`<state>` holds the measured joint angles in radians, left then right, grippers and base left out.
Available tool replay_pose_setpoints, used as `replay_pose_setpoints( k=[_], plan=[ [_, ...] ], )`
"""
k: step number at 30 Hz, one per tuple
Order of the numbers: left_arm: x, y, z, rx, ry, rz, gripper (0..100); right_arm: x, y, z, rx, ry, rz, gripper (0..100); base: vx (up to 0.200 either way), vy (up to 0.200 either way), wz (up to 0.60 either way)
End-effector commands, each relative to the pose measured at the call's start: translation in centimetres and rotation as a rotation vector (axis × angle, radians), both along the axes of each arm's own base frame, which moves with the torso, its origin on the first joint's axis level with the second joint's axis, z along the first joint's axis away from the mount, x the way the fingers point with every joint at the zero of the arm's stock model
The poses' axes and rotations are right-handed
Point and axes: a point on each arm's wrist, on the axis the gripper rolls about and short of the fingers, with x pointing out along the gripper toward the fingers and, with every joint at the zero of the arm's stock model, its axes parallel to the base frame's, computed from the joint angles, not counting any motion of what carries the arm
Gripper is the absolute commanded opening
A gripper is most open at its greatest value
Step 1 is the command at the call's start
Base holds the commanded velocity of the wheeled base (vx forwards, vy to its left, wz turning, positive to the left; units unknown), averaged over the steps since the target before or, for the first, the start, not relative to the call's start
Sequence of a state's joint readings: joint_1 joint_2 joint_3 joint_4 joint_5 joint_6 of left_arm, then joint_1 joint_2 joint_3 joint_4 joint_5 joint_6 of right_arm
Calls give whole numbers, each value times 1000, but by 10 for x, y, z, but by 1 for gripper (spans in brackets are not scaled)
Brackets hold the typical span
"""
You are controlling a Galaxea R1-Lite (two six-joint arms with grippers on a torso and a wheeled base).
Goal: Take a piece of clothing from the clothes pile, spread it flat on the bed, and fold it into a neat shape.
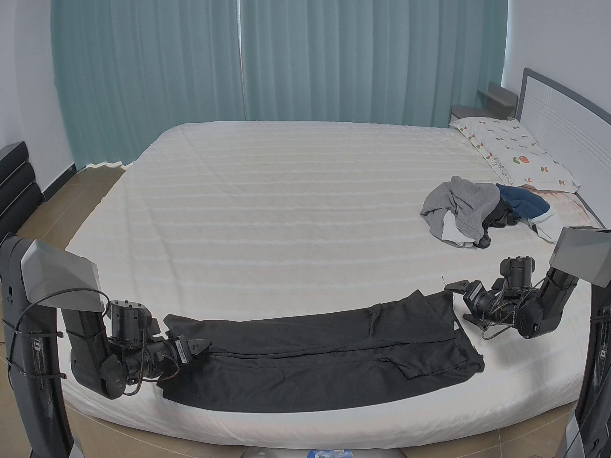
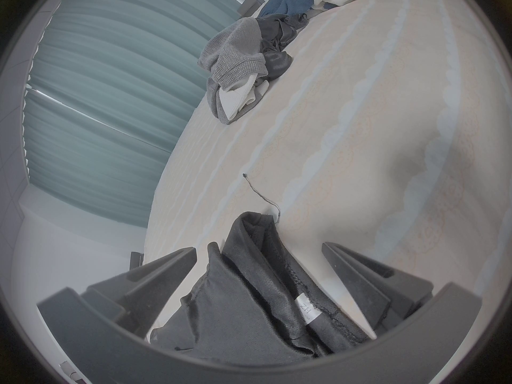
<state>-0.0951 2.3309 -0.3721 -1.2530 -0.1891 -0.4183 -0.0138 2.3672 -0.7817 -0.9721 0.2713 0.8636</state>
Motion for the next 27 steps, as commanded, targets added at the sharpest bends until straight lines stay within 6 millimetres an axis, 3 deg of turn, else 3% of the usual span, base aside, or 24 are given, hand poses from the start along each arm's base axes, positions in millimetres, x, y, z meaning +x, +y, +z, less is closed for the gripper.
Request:
replay_pose_setpoints(
  k=[1,21,27],
  plan=[
    [-1,0,-1,2,4,3,0,0,0,0,0,0,0,100,0,0,0],
    [-3,2,1,0,8,16,0,-1,0,-1,0,0,0,100,0,0,0],
    [-2,2,1,-6,6,19,0,-1,1,-1,0,2,3,100,-200,100,0]
  ],
)
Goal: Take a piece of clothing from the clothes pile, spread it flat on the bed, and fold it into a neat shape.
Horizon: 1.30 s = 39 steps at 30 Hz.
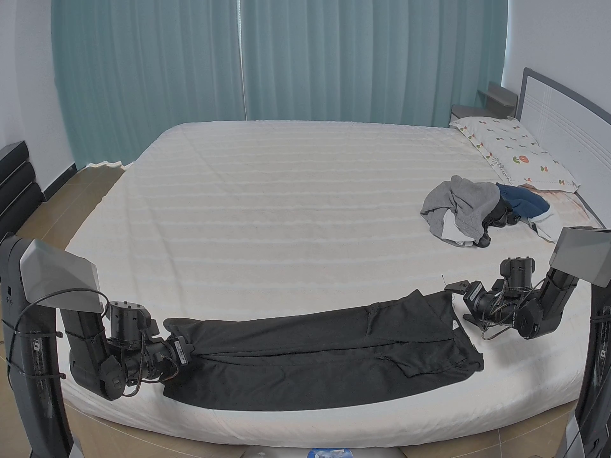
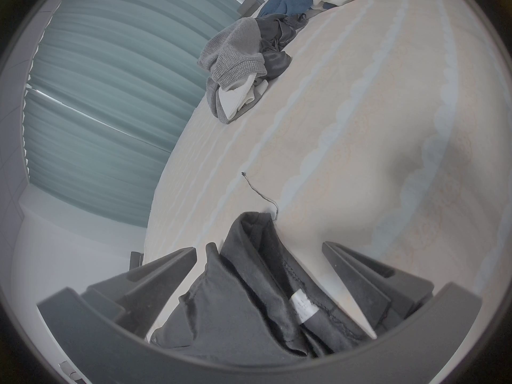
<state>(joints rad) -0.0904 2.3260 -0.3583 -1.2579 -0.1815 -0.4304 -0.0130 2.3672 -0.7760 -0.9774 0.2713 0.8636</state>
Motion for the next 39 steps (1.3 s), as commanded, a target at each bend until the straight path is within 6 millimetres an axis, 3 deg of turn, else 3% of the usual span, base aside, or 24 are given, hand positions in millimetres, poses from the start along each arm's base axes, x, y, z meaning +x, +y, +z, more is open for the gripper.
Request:
replay_pose_setpoints(
  k=[1,24,30,39],
  plan=[
    [1,0,0,-1,-1,3,0,0,2,-1,0,1,5,100,0,0,0],
    [8,-1,2,-38,-19,33,0,-1,3,-1,0,3,9,100,0,0,0],
    [13,-2,4,-53,-32,72,0,-1,3,-1,0,3,7,100,-200,0,0],
    [19,-2,6,-65,-50,81,0,-1,3,-1,0,3,9,100,0,0,0]
  ],
)
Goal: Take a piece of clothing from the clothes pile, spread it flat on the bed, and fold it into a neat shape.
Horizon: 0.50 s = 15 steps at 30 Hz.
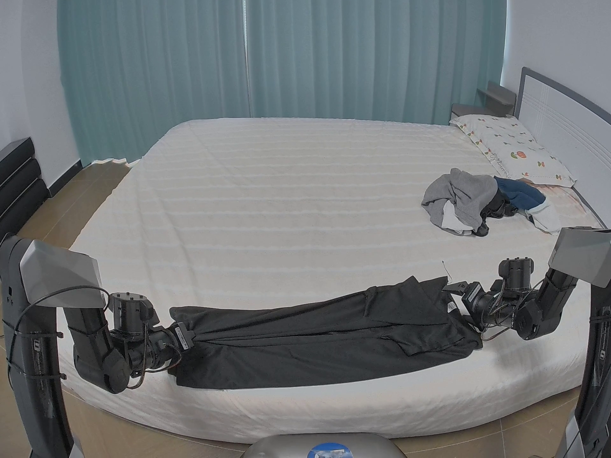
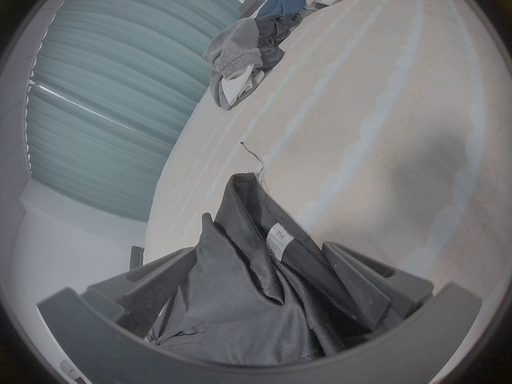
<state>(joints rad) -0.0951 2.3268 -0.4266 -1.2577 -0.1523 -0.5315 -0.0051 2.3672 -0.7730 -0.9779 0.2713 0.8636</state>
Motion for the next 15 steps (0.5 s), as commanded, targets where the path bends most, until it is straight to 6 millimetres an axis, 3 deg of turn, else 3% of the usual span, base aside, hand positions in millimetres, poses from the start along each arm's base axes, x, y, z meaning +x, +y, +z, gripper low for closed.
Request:
replay_pose_setpoints(
  k=[1,15],
  plan=[
    [5,0,2,-21,-12,15,0,0,0,0,0,-1,1,100,0,0,0],
    [8,-9,22,-154,-47,79,0,0,0,0,0,-1,-1,100,0,0,0]
  ],
)
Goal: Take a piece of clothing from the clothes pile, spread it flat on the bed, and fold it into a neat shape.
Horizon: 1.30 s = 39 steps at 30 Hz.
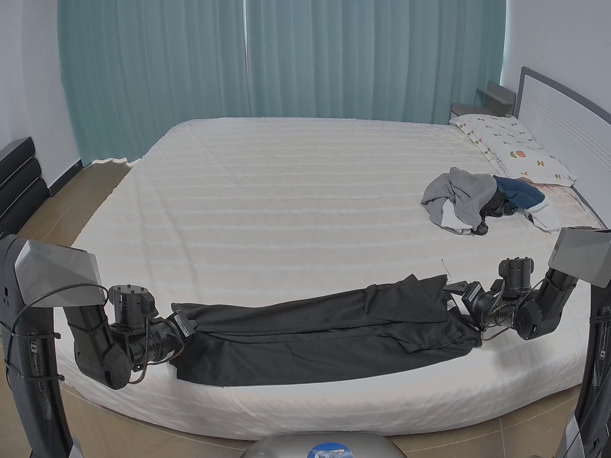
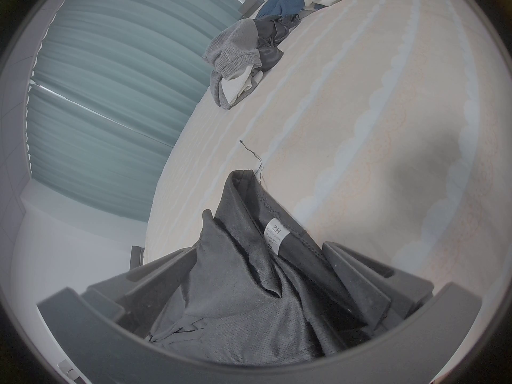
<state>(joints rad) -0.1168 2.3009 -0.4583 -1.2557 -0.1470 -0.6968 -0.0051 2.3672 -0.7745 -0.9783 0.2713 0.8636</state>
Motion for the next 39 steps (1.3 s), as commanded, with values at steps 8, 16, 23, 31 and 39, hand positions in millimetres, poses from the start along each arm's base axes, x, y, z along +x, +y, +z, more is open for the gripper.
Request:
replay_pose_setpoints(
  k=[8,16,23,31,39],
  plan=[
    [-3,-13,18,-48,-38,-15,0,0,0,-1,0,1,1,100,0,-50,0],
    [-3,-29,29,-28,-78,-16,0,0,0,-1,0,1,1,100,0,-200,0],
    [2,-46,45,-3,-86,-24,0,0,0,-1,0,1,-1,100,0,-200,0],
    [14,-80,83,29,-45,-77,0,0,0,-1,0,1,1,100,0,-200,0],
    [21,-125,94,79,3,-139,0,0,0,-1,0,1,1,100,0,-200,0]
  ],
)
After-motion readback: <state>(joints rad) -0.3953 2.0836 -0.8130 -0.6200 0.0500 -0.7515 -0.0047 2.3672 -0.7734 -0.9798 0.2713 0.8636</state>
